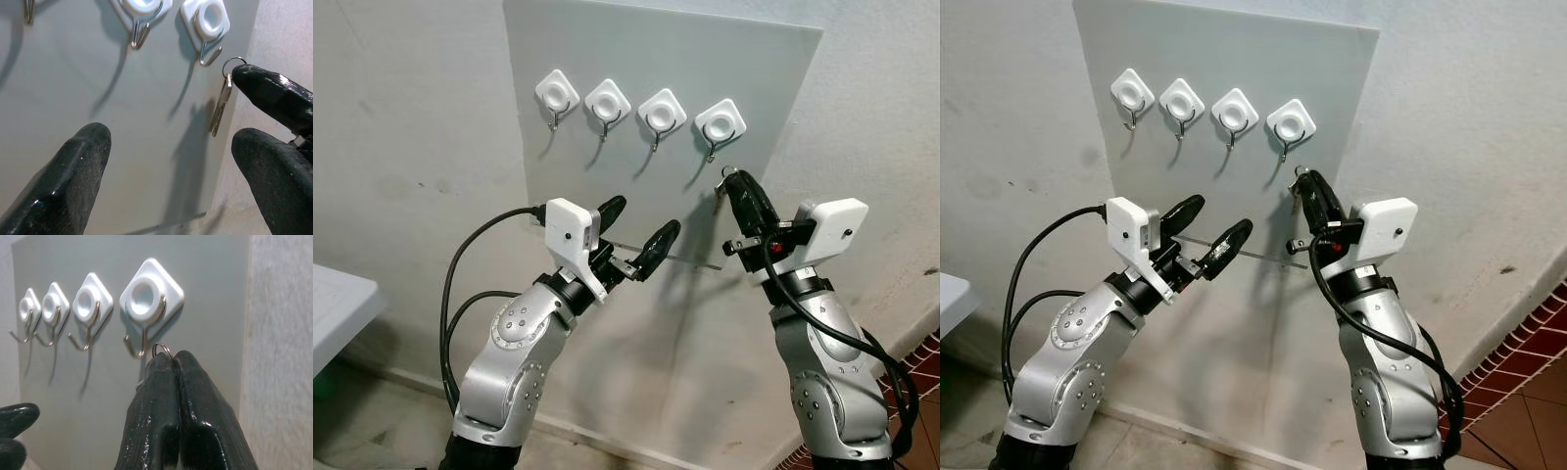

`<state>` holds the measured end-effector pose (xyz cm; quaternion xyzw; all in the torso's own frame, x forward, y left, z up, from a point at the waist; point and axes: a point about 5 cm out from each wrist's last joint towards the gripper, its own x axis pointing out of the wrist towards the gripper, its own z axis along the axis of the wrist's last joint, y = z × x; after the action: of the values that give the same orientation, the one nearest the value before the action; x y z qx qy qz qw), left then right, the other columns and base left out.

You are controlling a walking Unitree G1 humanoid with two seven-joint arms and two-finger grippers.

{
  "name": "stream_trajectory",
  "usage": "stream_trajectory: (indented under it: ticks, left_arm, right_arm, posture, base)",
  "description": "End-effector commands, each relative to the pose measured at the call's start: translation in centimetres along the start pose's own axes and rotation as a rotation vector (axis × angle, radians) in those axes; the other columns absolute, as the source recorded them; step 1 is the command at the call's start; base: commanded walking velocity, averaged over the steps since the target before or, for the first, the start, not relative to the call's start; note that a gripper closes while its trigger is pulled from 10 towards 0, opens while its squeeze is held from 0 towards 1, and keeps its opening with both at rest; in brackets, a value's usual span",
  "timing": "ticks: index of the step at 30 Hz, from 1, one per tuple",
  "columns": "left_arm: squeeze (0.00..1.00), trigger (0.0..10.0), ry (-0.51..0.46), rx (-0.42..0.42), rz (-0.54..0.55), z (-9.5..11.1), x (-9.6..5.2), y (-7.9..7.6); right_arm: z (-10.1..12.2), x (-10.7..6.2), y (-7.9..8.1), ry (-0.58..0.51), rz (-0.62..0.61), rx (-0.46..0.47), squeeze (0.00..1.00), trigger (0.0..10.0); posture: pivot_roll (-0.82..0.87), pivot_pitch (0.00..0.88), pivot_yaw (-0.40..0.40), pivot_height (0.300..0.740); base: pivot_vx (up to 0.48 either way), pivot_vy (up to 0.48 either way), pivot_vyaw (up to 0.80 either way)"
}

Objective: Hang keys on a hook

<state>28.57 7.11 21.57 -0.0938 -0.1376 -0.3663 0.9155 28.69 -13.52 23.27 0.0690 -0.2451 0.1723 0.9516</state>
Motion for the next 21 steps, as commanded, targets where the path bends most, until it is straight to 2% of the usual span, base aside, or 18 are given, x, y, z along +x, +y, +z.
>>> stream_trajectory:
  ticks: [1, 10, 21]
  left_arm:
    - [0.0, 10.0, -0.021, 0.002, -0.011, 0.7, 0.1, -0.2]
    - [0.0, 10.0, -0.027, -0.006, -0.01, 0.9, 0.1, -0.3]
    - [0.0, 10.0, -0.028, -0.02, -0.003, 0.8, 0.1, -0.4]
  right_arm:
    - [1.0, 0.3, -0.3, -0.031, -0.008, -0.026, 0.0, 10.0]
    - [1.3, 0.8, 0.0, -0.035, 0.004, -0.05, 0.0, 10.0]
    - [1.8, 0.8, 1.1, -0.046, 0.106, -0.096, 0.0, 10.0]
  posture:
    - [-0.05, 0.012, -0.047, 0.74]
    - [-0.05, 0.014, -0.051, 0.74]
    - [-0.05, 0.013, -0.059, 0.74]
  base:
    - [0.0, 0.0, 0.0]
    - [0.0, 0.0, 0.0]
    - [0.0, 0.0, 0.0]
